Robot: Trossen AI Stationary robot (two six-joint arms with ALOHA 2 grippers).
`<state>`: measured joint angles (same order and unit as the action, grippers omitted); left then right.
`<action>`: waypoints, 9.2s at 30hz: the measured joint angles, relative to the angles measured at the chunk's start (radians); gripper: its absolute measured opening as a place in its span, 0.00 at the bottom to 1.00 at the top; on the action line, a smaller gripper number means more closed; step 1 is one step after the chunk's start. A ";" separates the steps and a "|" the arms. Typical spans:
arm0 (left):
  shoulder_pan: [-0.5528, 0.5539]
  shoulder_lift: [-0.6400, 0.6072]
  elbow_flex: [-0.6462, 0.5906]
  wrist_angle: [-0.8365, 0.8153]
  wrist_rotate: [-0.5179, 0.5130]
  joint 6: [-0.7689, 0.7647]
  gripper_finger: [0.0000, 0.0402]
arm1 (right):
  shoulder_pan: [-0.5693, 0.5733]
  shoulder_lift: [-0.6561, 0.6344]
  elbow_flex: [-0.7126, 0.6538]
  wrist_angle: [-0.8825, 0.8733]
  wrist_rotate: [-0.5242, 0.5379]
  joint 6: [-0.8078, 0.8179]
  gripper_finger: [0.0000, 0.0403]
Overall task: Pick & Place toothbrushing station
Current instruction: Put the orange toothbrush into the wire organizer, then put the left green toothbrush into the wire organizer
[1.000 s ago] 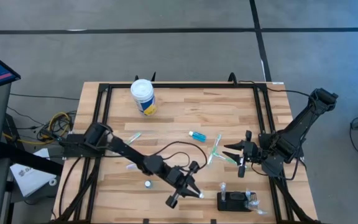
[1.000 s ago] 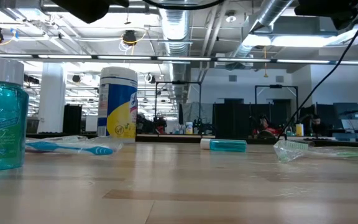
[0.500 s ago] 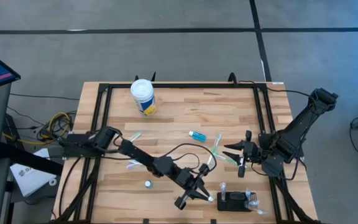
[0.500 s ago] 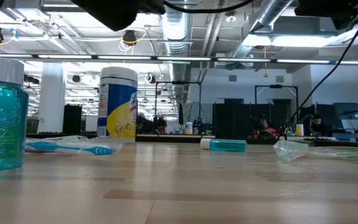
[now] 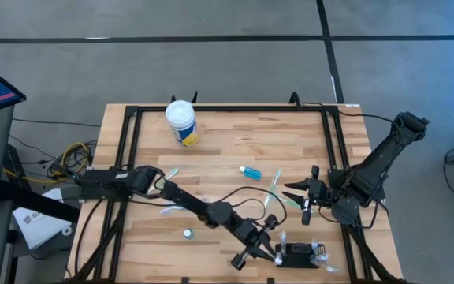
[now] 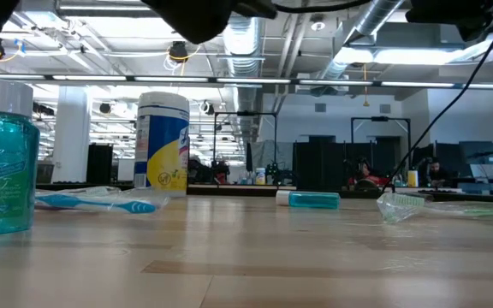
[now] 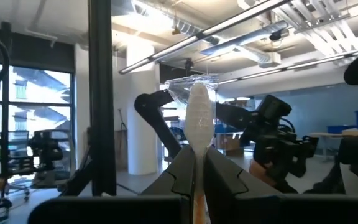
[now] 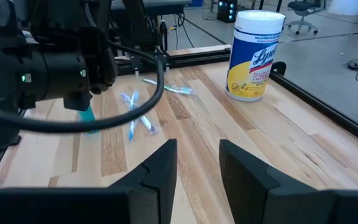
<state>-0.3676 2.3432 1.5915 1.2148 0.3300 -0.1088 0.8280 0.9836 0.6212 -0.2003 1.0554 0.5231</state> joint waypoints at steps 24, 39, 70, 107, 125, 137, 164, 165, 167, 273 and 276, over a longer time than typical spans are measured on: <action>0.021 0.010 0.106 -0.190 -0.040 0.087 0.02 | -0.053 0.000 0.000 -0.010 0.000 0.000 0.27; -0.004 0.102 0.212 -0.214 -0.090 0.079 0.02 | -0.052 0.000 0.000 -0.014 0.000 0.000 0.27; 0.000 0.158 0.282 -0.415 -0.067 0.075 0.03 | -0.051 0.000 0.000 -0.027 -0.011 0.000 0.27; -0.001 0.158 0.281 -0.388 -0.049 0.078 0.05 | -0.052 0.000 0.000 -0.026 -0.011 0.000 0.27; -0.004 0.158 0.281 -0.388 -0.028 0.104 0.25 | -0.052 0.000 0.000 -0.026 -0.011 0.000 0.27; -0.001 0.142 0.280 -0.383 -0.031 0.104 0.26 | -0.052 0.000 0.000 -0.026 -0.011 0.000 0.27; -0.013 0.067 0.276 -0.589 0.042 0.154 0.26 | -0.052 0.000 0.000 -0.031 -0.011 0.001 0.27; -0.015 0.067 0.276 -0.578 0.043 0.155 0.26 | -0.052 0.000 0.000 -0.031 -0.011 0.001 0.27; -0.015 0.067 0.276 -0.543 0.044 0.153 0.26 | -0.052 0.000 0.000 -0.031 -0.011 0.000 0.27; 0.037 0.000 0.174 -0.449 0.141 0.180 0.24 | 0.091 0.148 0.000 0.196 -0.507 0.049 0.27; 0.045 0.000 0.173 -0.457 0.149 0.179 0.24 | 0.080 0.148 0.000 0.165 -0.506 0.050 0.27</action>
<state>-0.3225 2.3432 1.7649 0.7573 0.4788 0.0705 0.9085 1.1313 0.6216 -0.0356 0.5492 0.5735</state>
